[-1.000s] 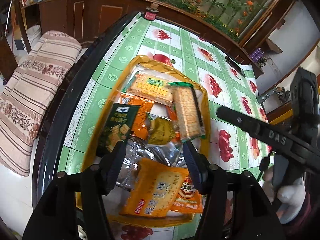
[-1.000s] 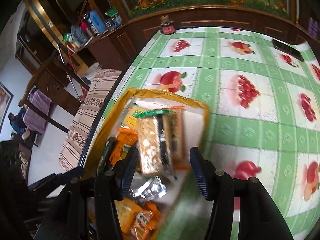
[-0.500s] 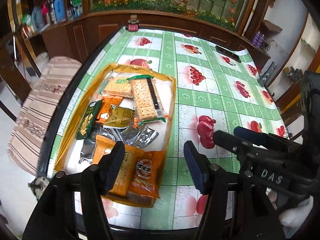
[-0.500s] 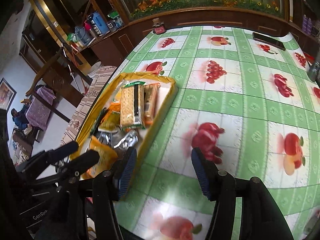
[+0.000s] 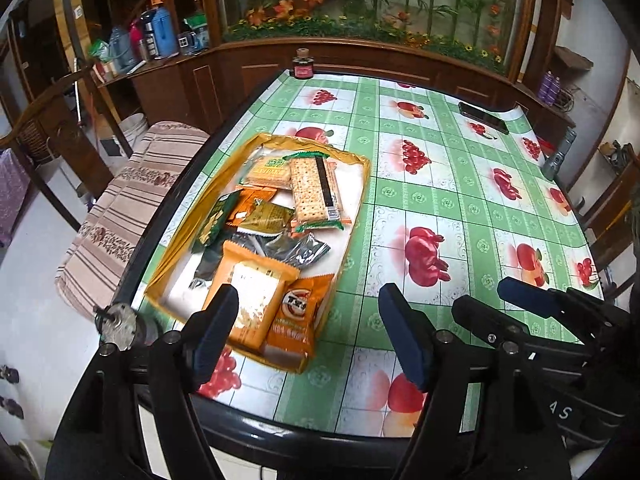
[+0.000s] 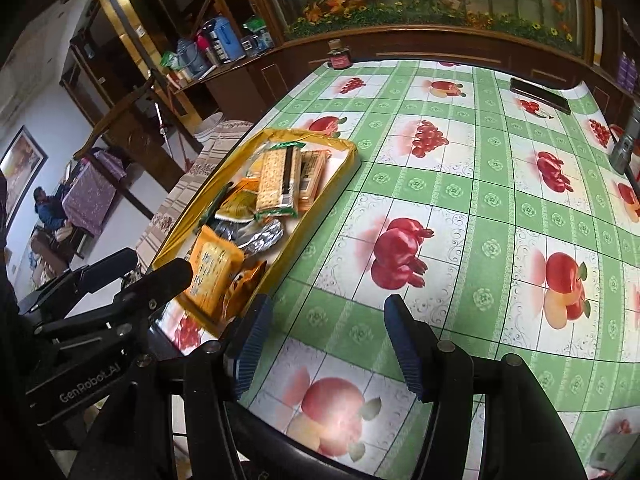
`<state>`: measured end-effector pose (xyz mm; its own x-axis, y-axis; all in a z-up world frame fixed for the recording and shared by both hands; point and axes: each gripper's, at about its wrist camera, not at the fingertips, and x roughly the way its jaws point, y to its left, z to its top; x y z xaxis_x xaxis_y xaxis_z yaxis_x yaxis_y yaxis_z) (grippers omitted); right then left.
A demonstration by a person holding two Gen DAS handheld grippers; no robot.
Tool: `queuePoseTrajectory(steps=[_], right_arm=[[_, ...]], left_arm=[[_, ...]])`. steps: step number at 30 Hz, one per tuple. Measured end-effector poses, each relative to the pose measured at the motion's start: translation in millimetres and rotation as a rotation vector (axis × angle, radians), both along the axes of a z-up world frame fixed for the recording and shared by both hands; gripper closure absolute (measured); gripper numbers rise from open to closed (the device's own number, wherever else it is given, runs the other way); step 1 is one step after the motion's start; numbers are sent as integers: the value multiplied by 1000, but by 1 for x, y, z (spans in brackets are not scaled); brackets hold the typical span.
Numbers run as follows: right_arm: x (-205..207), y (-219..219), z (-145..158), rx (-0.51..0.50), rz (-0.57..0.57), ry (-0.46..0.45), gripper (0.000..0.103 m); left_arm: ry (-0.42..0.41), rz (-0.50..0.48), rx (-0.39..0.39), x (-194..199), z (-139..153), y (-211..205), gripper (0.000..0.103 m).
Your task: Organize snacks
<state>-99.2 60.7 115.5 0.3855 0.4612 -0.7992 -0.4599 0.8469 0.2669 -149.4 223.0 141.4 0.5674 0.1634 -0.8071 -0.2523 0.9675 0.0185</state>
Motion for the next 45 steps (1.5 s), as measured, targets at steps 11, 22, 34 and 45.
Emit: queuePoseTrajectory(steps=[11, 22, 34, 45], right_arm=[[-19, -13, 9, -1, 24, -31, 42], [-26, -23, 5, -14, 29, -35, 37], [-31, -42, 28, 17, 0, -181, 37], [-49, -44, 64, -23, -86, -497, 14]], left_arm=[[-11, 17, 38, -17, 7, -16, 31], [1, 19, 53, -25, 5, -26, 31], [-251, 24, 267, -44, 51, -59, 27], [-536, 82, 506, -76, 95, -76, 0]])
